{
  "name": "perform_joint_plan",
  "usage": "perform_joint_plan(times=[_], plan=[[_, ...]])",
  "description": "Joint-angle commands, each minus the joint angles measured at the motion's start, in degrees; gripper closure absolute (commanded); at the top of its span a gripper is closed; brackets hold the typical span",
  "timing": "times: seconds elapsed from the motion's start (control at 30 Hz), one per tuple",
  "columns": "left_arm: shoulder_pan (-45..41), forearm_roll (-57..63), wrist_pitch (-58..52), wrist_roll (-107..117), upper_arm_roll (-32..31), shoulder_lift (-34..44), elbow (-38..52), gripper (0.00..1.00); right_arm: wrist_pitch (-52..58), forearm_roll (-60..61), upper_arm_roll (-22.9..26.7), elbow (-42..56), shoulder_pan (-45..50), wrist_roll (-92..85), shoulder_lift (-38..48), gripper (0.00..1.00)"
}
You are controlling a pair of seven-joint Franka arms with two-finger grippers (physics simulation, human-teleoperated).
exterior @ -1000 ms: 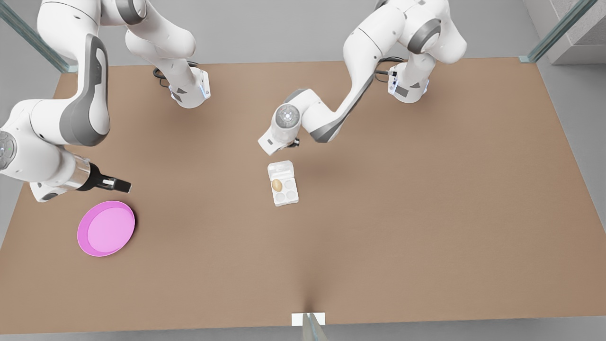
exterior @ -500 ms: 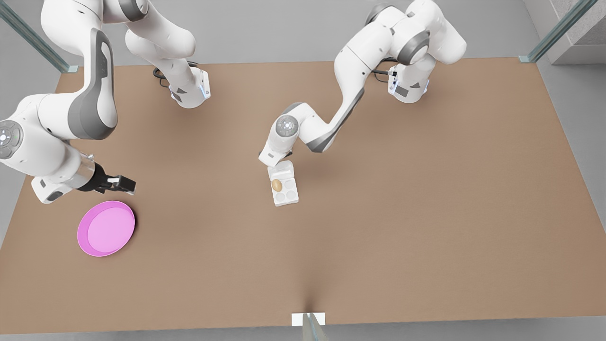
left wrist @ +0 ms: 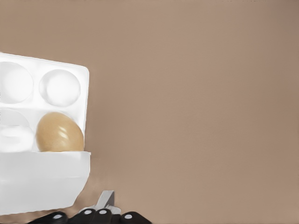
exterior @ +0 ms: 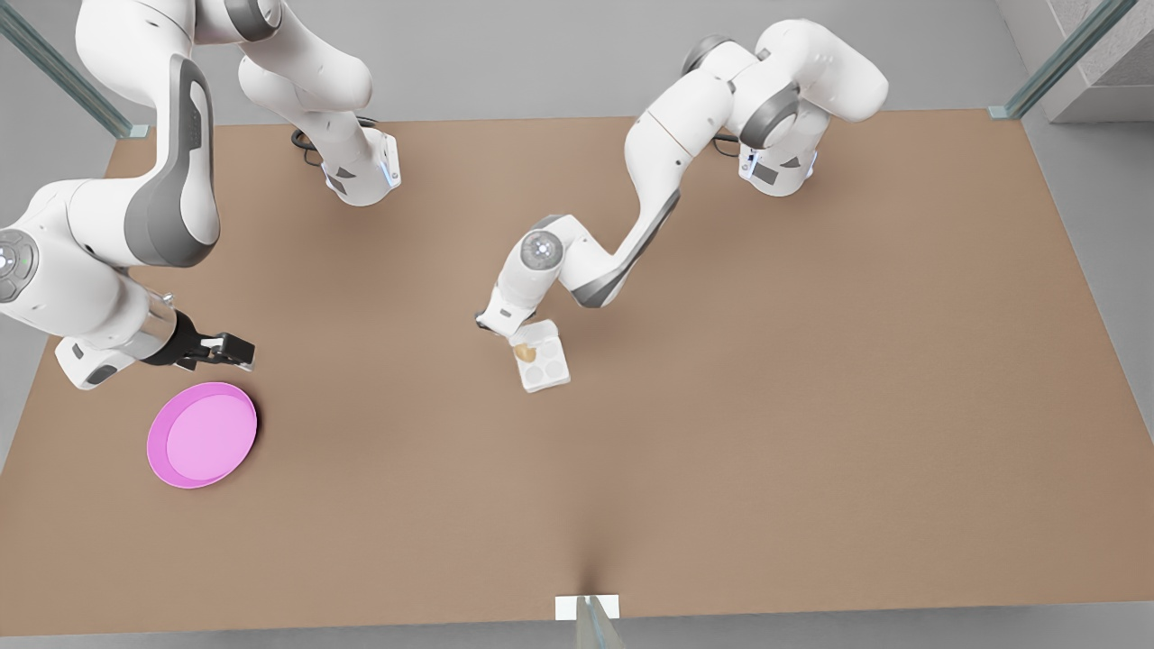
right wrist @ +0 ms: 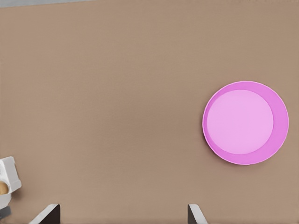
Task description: Pack egg into the box and close the box lid
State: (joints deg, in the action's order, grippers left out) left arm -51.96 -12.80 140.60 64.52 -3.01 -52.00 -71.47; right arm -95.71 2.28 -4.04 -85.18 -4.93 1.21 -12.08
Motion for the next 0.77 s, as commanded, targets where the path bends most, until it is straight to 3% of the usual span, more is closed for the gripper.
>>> perform_joint_plan(times=[0.0, 0.07, 0.17, 0.2, 0.23, 0.3, 0.37, 0.4, 0.43, 0.73], plan=[[2.48, 1.20, -3.66, 0.88, -0.51, 0.93, 0.81, 0.79, 0.18, 0.01, -0.01, 0.02, 0.01, -2.09, 0.04, 0.00], [6.87, 1.20, -9.37, -2.20, -3.32, 2.52, 0.81, 0.79, 0.18, 0.01, -0.01, 0.02, 0.01, -2.09, 0.04, 0.00], [12.06, -1.09, -48.91, -8.01, -3.24, 14.20, 1.42, 0.79, 0.18, 0.01, -0.01, 0.02, 0.01, -2.18, 0.04, 0.00], [14.69, -0.65, -55.69, -8.53, -2.45, 16.66, 6.33, 0.72, 0.18, 0.01, -0.01, 0.02, 0.01, -2.18, 0.04, 0.00], [21.72, 1.02, -60.08, -22.31, -2.09, 20.26, 7.84, 0.00, 0.27, 0.01, -0.01, 0.02, 0.01, -2.18, 0.12, 0.00], [25.07, 14.29, -68.00, -49.39, 4.49, 26.42, 7.75, 0.00, 0.27, 0.01, -0.01, 0.02, 0.01, -2.18, 0.04, 0.00], [25.42, 13.94, -68.70, -60.39, 12.76, 31.87, 6.43, 0.00, 0.27, 0.01, 0.00, -0.07, 0.01, -2.18, 0.04, 0.00], [29.10, 13.85, -66.95, -60.65, 10.57, 36.08, -0.15, 0.00, 0.35, 0.01, -0.01, -0.07, 0.01, -2.18, 0.12, 0.00], [38.60, 14.12, -60.71, -63.46, 2.57, 40.22, -6.49, 0.00, 0.35, 0.01, -0.01, -0.07, 0.01, -2.18, 0.12, 0.00], [38.87, 13.24, -61.15, -63.20, 3.09, 35.83, -4.12, 0.00, 1.06, 0.01, 1.74, -1.21, -0.16, -2.09, 0.65, 0.00]])
